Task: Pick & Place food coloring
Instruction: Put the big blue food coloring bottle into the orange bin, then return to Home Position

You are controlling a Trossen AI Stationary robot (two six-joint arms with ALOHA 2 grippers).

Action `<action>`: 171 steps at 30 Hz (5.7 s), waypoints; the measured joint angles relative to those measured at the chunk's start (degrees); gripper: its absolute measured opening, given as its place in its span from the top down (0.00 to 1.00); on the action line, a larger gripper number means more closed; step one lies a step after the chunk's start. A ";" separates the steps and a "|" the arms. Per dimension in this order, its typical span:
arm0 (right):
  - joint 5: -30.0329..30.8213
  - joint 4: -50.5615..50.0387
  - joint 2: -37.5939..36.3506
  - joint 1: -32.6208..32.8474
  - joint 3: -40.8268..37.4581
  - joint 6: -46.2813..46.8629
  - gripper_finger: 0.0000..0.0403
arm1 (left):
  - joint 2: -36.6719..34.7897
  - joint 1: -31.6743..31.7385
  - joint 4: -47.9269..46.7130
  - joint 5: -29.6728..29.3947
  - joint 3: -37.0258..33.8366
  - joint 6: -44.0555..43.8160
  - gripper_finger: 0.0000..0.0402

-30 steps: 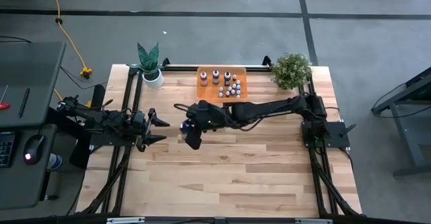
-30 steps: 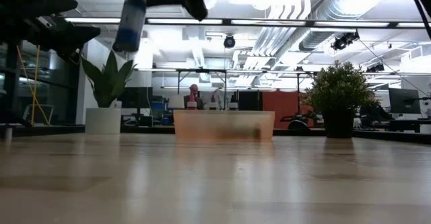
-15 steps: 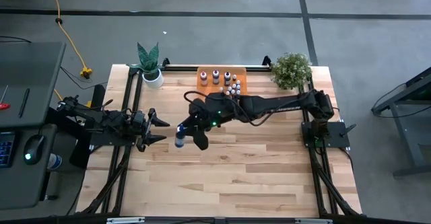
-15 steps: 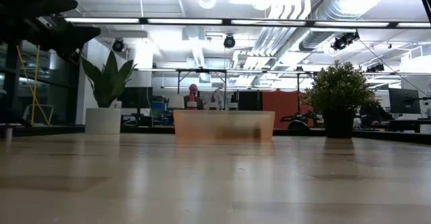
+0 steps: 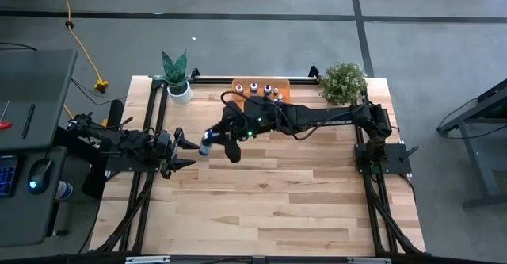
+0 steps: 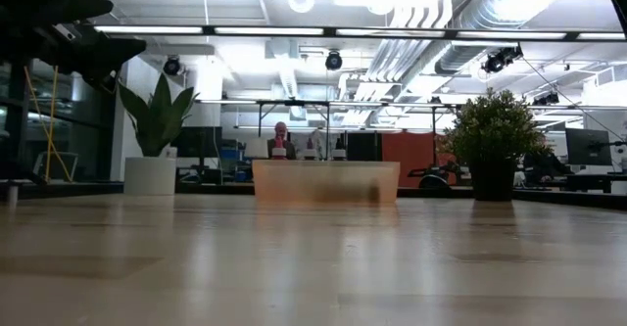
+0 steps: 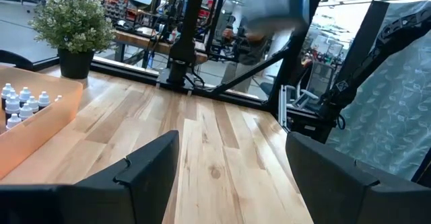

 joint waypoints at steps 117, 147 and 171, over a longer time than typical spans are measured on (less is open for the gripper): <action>30.74 8.48 6.62 -19.68 -27.58 8.83 0.69 | -0.01 -0.01 0.00 0.00 0.00 0.00 0.32; 32.94 -2.13 -5.30 -17.19 -27.69 -1.47 0.32 | 0.00 -0.01 0.00 0.00 0.00 0.00 0.32; 27.02 -19.74 -34.81 -6.09 -41.06 1.40 0.99 | 0.00 0.00 0.00 0.00 0.00 0.00 0.32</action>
